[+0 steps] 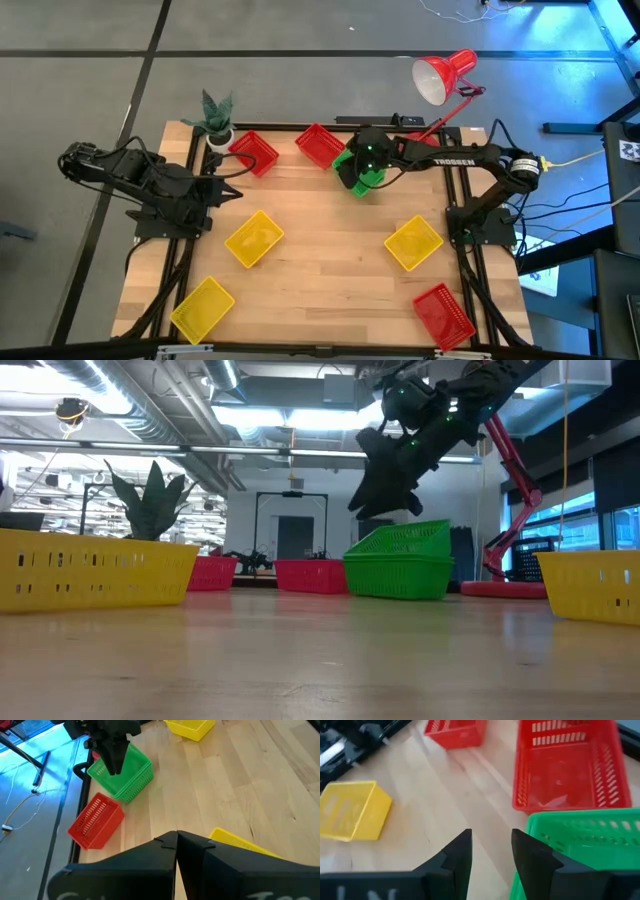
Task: Stack baskets by color
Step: Stack the bottom green bin on the top green bin
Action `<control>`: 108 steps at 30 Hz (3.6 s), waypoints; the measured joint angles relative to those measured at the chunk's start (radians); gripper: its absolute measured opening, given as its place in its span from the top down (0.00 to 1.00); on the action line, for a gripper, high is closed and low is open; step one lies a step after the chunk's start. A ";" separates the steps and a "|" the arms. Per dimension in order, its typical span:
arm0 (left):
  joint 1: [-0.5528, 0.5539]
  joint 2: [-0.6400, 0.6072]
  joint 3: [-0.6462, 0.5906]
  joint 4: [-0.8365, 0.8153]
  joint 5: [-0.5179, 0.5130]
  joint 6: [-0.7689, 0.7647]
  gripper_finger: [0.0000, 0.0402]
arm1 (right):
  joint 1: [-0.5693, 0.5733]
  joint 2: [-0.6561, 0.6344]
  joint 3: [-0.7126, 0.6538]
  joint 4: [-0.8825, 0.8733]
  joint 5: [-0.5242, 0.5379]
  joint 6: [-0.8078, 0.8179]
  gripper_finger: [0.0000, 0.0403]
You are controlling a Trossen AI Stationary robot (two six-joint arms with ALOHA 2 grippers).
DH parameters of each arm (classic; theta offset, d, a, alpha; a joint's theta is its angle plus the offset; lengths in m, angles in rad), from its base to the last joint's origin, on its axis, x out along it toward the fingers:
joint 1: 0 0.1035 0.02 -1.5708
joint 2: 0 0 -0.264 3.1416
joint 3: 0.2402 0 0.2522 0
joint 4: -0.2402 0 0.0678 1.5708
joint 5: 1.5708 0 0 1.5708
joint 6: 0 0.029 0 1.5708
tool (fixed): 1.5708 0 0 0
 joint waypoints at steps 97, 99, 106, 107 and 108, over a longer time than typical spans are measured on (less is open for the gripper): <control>0.000 0.000 0.000 0.000 0.007 0.000 1.00 | -0.193 0.181 0.500 -0.894 -0.024 0.033 0.94; 0.000 0.000 0.000 0.000 0.007 0.000 1.00 | -0.193 0.181 0.500 -0.895 -0.024 0.033 0.90; 0.000 0.000 0.000 0.000 0.007 0.000 1.00 | -0.193 0.181 0.500 -0.895 -0.017 0.031 0.86; 0.000 0.000 0.000 0.000 0.007 0.000 1.00 | -0.193 0.181 0.500 -0.896 -0.019 0.021 0.86; 0.000 0.000 0.000 0.000 0.007 0.000 1.00 | -0.193 0.181 0.500 -0.896 -0.022 0.011 0.86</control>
